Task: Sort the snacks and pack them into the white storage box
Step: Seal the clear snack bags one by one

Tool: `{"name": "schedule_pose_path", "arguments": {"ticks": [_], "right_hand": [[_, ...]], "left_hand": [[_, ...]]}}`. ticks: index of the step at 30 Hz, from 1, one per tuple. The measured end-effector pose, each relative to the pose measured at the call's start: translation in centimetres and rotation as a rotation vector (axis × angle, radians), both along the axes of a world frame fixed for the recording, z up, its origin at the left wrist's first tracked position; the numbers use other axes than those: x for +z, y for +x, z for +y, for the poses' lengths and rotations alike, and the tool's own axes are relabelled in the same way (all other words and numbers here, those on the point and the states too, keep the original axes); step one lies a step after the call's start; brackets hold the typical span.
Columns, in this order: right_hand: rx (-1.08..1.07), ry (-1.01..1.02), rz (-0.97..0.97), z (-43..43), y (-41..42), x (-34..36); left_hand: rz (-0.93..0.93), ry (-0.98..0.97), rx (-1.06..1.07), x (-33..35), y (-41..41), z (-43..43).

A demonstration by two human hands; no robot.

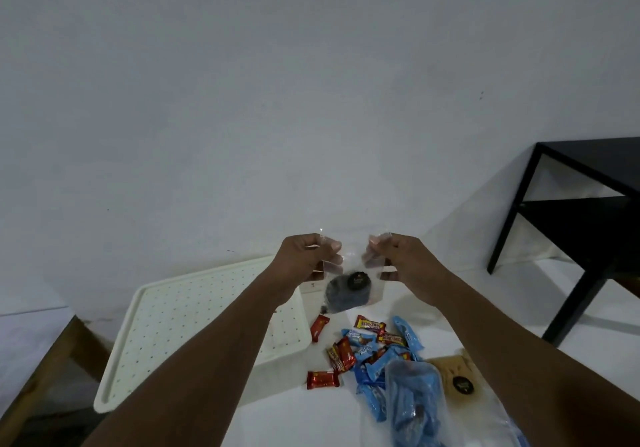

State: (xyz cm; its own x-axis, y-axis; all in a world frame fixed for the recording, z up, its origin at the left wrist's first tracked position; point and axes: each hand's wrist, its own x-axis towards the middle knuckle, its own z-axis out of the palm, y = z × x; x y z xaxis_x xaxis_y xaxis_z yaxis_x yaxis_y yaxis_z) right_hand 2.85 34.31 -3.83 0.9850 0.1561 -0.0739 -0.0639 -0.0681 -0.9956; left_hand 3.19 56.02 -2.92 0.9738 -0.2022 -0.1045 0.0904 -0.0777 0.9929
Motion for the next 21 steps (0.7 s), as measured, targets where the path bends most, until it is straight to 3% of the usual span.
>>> {"name": "schedule_pose_path", "arguments": {"ticks": [10,21], "right_hand": [[-0.176,0.081,-0.117,0.1,-0.5,1.5],[-0.210,0.053,-0.111,-0.3,-1.9,1.2]], "left_hand": [[0.051,-0.277,0.174,0.3,-0.5,-1.6],[0.064,-0.333,0.147,0.5,-0.9,-2.7]]}}
